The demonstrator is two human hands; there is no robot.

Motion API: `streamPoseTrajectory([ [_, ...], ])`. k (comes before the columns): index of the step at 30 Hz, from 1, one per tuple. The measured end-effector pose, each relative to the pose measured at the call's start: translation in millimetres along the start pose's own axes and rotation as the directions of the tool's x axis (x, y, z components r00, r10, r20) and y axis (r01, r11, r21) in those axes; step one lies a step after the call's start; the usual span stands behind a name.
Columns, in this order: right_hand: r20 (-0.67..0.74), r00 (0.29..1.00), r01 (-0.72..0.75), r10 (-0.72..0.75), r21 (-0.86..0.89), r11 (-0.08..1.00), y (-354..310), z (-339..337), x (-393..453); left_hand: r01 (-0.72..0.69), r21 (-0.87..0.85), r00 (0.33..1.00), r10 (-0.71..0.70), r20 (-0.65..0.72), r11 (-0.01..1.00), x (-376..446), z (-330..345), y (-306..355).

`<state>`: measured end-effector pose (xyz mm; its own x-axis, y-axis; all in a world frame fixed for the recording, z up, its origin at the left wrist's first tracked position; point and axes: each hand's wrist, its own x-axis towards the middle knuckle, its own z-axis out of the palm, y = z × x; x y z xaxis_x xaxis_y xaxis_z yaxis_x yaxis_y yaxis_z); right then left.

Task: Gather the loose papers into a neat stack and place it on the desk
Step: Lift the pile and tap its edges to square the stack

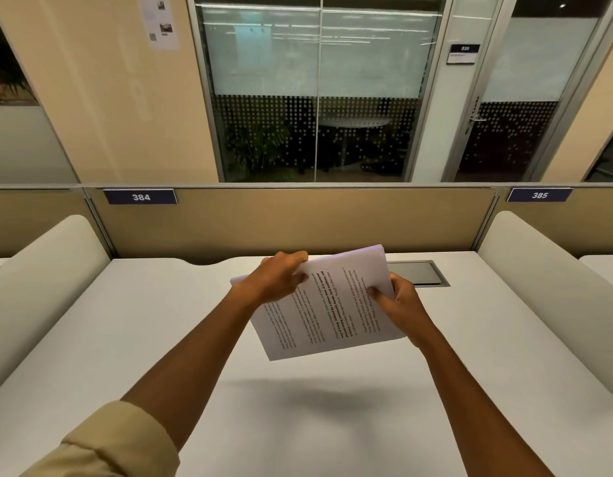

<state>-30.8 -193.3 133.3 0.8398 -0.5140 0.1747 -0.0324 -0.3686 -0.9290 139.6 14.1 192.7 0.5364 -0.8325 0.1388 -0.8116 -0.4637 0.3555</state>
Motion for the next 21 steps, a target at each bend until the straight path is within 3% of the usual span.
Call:
streamPoseTrajectory([
  [6, -0.032, 0.997, -0.069, 0.07, 0.024, 0.997, 13, -7, -8, 0.13, -0.081, 0.959, -0.146, -0.243, 0.988, -18, -1, -33],
  [9, -0.039, 0.995, -0.091, 0.093, 0.044, 0.995, 19, -8, -10, 0.229, -0.277, 0.918, -0.301, -0.257, 0.933, -27, 3, -52],
  [13, -0.043, 0.992, -0.114, 0.118, 0.088, 0.99, 23, -7, -13, 0.231, -0.628, 0.893, -0.418, -0.166, 0.743, -42, 22, -66],
  [16, -0.048, 0.99, -0.127, 0.135, 0.138, 0.982, 27, -6, -15, 0.181, -0.851, 0.879, -0.47, -0.085, 0.493, -59, 43, -72],
  [18, -0.057, 0.987, -0.135, 0.148, 0.187, 0.973, 29, -4, -15, 0.185, -0.906, 0.868, -0.496, -0.031, 0.38, -70, 59, -74],
  [21, -0.06, 0.986, -0.138, 0.156, 0.238, 0.961, 29, 1, -18, 0.189, -0.924, 0.869, -0.495, 0.0, 0.332, -79, 80, -70],
])
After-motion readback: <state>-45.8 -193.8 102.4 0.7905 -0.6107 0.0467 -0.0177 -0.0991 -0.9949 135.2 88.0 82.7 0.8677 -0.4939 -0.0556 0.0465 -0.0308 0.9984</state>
